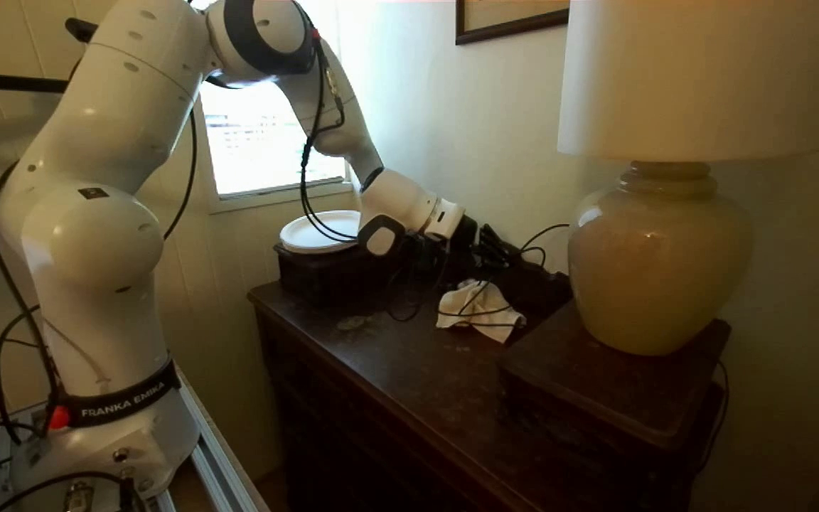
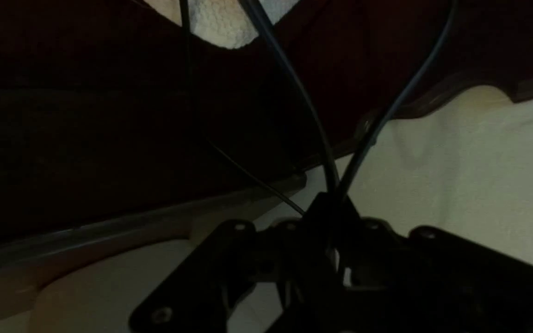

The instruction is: Move the charger to the right

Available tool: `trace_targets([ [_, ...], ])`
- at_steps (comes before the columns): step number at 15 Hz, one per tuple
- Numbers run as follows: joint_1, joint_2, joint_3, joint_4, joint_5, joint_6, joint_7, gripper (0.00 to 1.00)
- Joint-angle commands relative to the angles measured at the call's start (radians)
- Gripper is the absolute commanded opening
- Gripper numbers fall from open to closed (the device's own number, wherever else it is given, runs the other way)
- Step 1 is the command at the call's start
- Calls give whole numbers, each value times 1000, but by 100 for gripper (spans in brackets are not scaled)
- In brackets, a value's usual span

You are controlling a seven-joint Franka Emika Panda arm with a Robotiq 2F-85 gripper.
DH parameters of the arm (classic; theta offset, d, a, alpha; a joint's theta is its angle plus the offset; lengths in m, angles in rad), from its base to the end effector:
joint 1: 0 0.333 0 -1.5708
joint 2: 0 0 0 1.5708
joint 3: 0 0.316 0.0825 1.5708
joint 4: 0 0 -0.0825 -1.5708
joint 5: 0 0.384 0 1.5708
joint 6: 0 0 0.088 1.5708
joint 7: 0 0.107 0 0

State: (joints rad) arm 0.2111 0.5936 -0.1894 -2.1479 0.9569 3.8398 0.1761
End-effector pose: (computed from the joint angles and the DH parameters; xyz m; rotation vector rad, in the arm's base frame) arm 0.5593 -0.0908 0.2513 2.2024 -1.4487 1.5196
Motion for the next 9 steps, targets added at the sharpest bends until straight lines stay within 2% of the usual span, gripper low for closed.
trace_targets([
  [1, 8, 77, -26, 95, 64, 50, 0, 32],
  [3, 18, 50, -35, 79, 82, 44, -29, 44],
  [6, 24, -62, -25, -13, 75, -46, -96, 65],
  [9, 64, -157, -48, -86, 163, -163, -267, 87],
])
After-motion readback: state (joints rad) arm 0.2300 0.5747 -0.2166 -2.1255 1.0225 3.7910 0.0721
